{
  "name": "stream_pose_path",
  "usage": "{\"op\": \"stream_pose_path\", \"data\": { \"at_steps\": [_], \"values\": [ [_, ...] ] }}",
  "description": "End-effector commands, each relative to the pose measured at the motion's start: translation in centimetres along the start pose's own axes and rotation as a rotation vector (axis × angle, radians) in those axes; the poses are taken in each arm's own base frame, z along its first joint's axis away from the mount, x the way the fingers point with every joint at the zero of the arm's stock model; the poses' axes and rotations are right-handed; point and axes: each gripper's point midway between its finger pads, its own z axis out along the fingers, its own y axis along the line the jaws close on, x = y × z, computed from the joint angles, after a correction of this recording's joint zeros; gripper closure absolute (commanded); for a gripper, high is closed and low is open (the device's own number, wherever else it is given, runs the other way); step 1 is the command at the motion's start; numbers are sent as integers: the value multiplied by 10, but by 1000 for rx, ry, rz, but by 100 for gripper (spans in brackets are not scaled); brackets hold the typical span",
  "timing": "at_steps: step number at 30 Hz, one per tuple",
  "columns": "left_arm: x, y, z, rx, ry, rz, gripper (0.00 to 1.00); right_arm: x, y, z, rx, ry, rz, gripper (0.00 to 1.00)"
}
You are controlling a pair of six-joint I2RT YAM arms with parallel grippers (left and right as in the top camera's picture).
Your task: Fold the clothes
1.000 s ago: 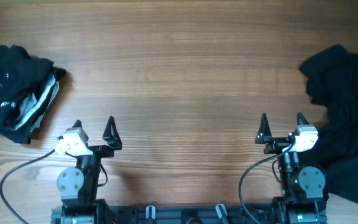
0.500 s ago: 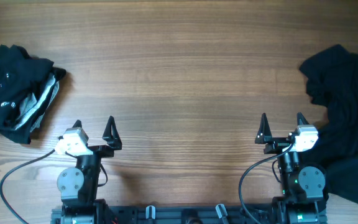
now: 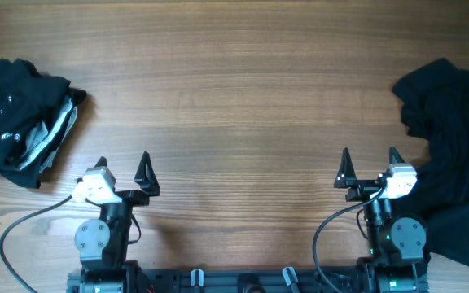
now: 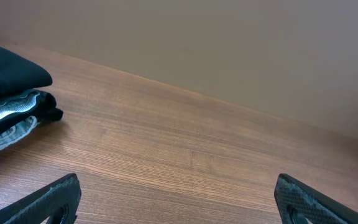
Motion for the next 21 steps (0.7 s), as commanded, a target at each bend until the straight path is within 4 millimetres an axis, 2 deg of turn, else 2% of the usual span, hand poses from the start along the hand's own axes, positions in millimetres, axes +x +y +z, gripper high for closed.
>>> {"op": "stream_pose_path", "data": {
  "at_steps": [1, 5, 7, 10, 13, 16, 18, 21],
  "values": [
    [5, 3, 1, -14, 11, -2, 0, 1, 7, 0, -42, 6, 55, 0],
    [0, -6, 0, 28, 9, -1, 0, -12, 6, -2, -35, -4, 109, 0],
    [-12, -10, -2, 37, -12, 2, 0, -24, 2, -3, -3, -12, 109, 0],
    [-39, -19, -4, 42, -29, 3, 0, -39, -4, 3, 41, 33, 108, 0],
    [-56, -24, 4, 27, 17, -1, 0, -47, -4, 22, 56, 131, 106, 0],
    [-60, -24, 21, -16, 149, -12, 0, -49, -4, 50, 71, 305, 48, 0],
    [-53, -21, 37, -66, 305, -25, 0, -39, -11, 79, 93, 478, -3, 0],
    [-47, -18, 53, -106, 429, -36, 0, -19, -24, 118, 100, 652, -68, 0]
  ]
}}
